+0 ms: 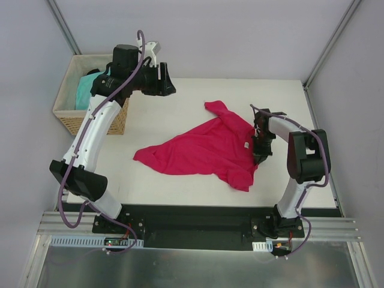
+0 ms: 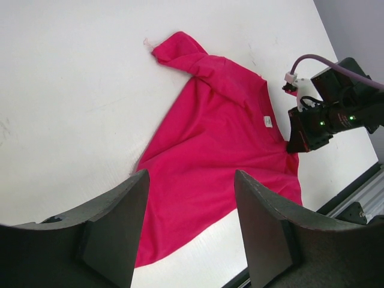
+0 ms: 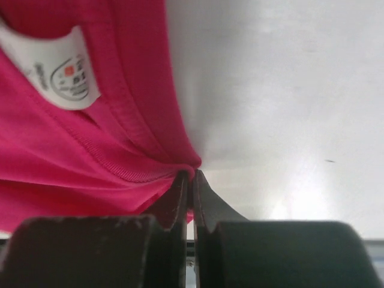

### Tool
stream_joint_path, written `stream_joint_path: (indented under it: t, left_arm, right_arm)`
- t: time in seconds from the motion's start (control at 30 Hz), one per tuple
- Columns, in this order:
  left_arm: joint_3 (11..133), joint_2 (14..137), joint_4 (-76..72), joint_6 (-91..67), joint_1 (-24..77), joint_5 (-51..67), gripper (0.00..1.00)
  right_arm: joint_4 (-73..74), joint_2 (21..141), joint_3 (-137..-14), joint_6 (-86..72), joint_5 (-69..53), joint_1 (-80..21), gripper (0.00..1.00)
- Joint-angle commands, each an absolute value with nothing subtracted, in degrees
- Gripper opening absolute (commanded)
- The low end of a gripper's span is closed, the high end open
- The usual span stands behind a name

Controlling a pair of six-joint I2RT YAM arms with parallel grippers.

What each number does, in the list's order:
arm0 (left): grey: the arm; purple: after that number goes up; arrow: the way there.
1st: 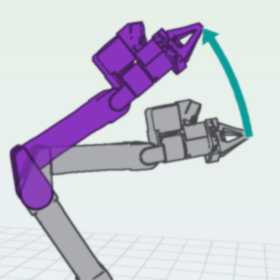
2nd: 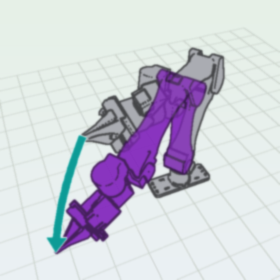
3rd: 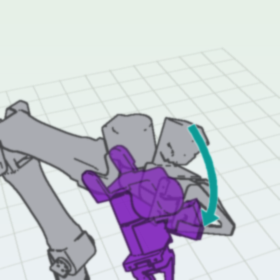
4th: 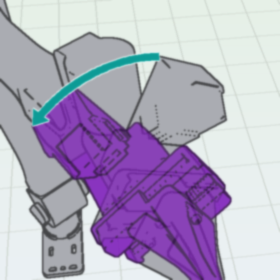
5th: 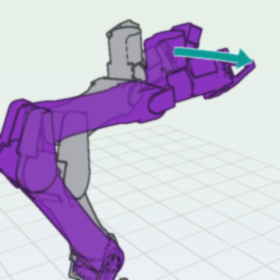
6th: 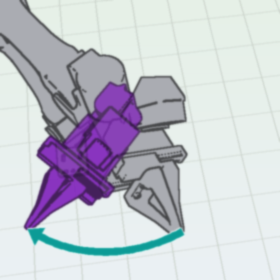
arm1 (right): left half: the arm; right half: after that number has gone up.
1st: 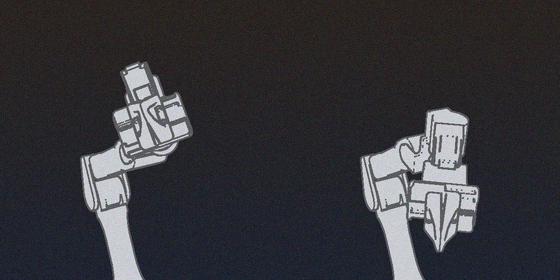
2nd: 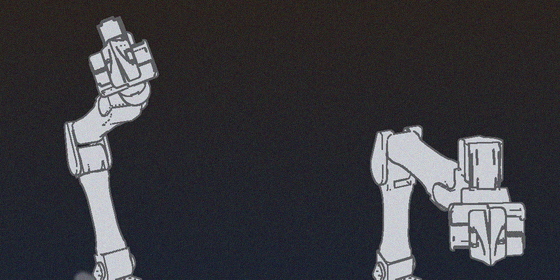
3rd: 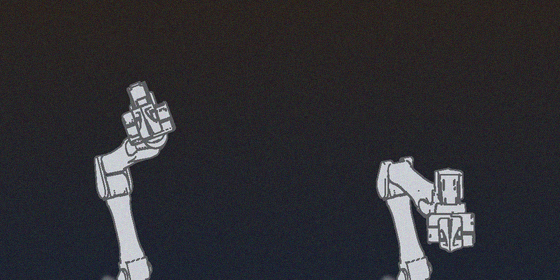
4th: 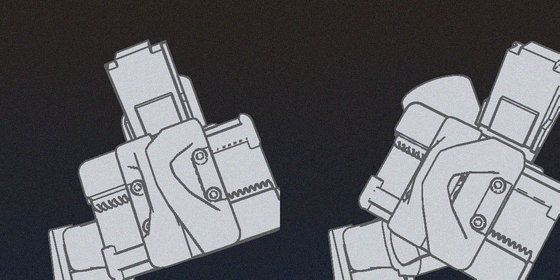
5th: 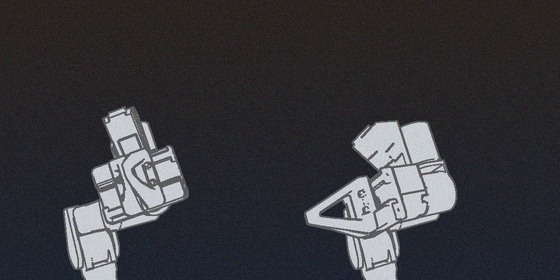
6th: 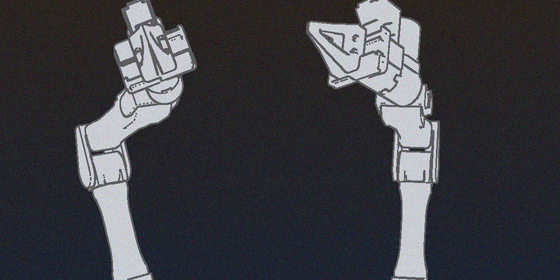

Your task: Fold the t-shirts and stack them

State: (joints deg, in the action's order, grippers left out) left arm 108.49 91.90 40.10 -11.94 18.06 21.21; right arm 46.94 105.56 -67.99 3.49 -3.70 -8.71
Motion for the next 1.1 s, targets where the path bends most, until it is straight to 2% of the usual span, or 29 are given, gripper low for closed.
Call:
stream_joint_path:
  t: [0.0, 0.03, 0.33, 0.5, 0.53, 0.57, 0.63, 0.83, 0.97, 1.07]
  left_arm:
    - [112.0, 91.7, 38.7, -12.3, 19.0, 22.1, 0.58]
    - [112.3, 91.9, 38.7, -12.3, 19.2, 22.2, 0.58]
    - [115.2, 93.3, 38.8, -12.7, 19.7, 23.3, 0.58]
    - [114.3, 94.1, 39.2, -13.1, 19.7, 23.0, 0.61]
    - [113.9, 94.7, 39.6, -13.3, 19.7, 22.1, 0.61]
    - [112.1, 94.8, 40.2, -13.8, 19.7, 21.2, 0.61]
    - [109.3, 95.7, 43.6, -14.9, 19.7, 17.4, 0.61]
    - [92.0, 93.5, 52.8, -19.2, 21.6, 13.1, 0.58]
    - [86.2, 89.3, 54.3, -22.1, 21.8, 13.4, 0.59]
    - [81.2, 88.2, 55.3, -23.4, 22.0, 13.0, 0.58]
  right_arm:
    - [58.0, 108.6, -73.6, 3.4, 11.3, -6.9, 0.01]
    - [58.2, 109.0, -74.5, 3.9, 15.7, -6.4, 0.01]
    - [63.5, 115.2, -83.2, 0.2, 23.5, -0.2, 0.01]
    - [62.4, 115.7, -86.0, -1.5, 20.6, 2.0, 0.02]
    - [62.2, 115.0, -86.1, -1.6, 19.0, 1.9, 0.08]
    - [61.9, 114.0, -86.1, -1.7, 18.5, 1.8, 0.22]
    - [61.9, 110.5, -86.8, -1.3, 18.5, 1.5, 0.27]
    - [64.9, 104.1, -93.5, -0.3, 17.1, 0.4, 0.62]
    - [64.8, 101.9, -93.8, -0.3, 11.8, 0.1, 0.62]
    - [60.8, 101.0, -88.4, -0.6, 6.1, 0.1, 0.62]
